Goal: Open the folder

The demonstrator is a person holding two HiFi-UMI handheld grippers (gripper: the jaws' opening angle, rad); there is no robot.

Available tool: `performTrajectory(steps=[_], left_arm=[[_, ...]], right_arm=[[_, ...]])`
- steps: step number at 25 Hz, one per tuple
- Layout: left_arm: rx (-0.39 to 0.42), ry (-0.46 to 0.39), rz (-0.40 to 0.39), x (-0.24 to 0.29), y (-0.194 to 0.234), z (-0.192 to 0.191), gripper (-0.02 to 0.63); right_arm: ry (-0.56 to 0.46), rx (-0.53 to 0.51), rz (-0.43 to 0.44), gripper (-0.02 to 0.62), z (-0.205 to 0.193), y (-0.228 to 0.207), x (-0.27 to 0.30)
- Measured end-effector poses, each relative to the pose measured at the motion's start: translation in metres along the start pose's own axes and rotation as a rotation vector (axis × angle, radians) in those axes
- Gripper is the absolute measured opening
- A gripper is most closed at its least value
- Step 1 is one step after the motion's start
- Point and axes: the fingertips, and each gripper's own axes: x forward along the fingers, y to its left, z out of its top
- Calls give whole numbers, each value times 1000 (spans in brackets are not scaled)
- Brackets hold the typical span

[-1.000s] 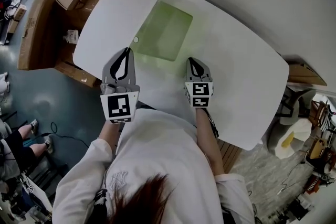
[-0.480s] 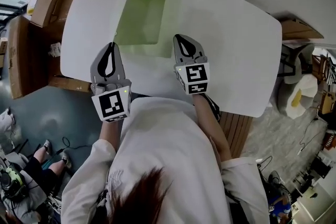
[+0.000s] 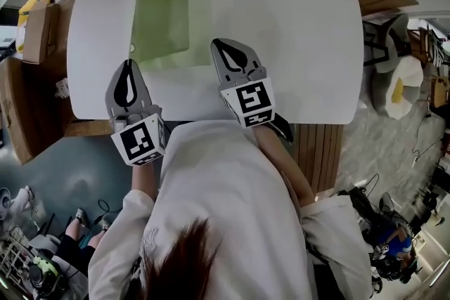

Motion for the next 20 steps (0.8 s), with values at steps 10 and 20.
performTrajectory(steps=[10, 20], left_arm=[[34, -11, -47, 0, -10, 1, 9], [18, -27, -95, -1, -11, -1, 9]], right_arm=[[-60, -15, 14, 6, 24, 26, -31], [-86, -17, -2, 6, 34, 51, -45]])
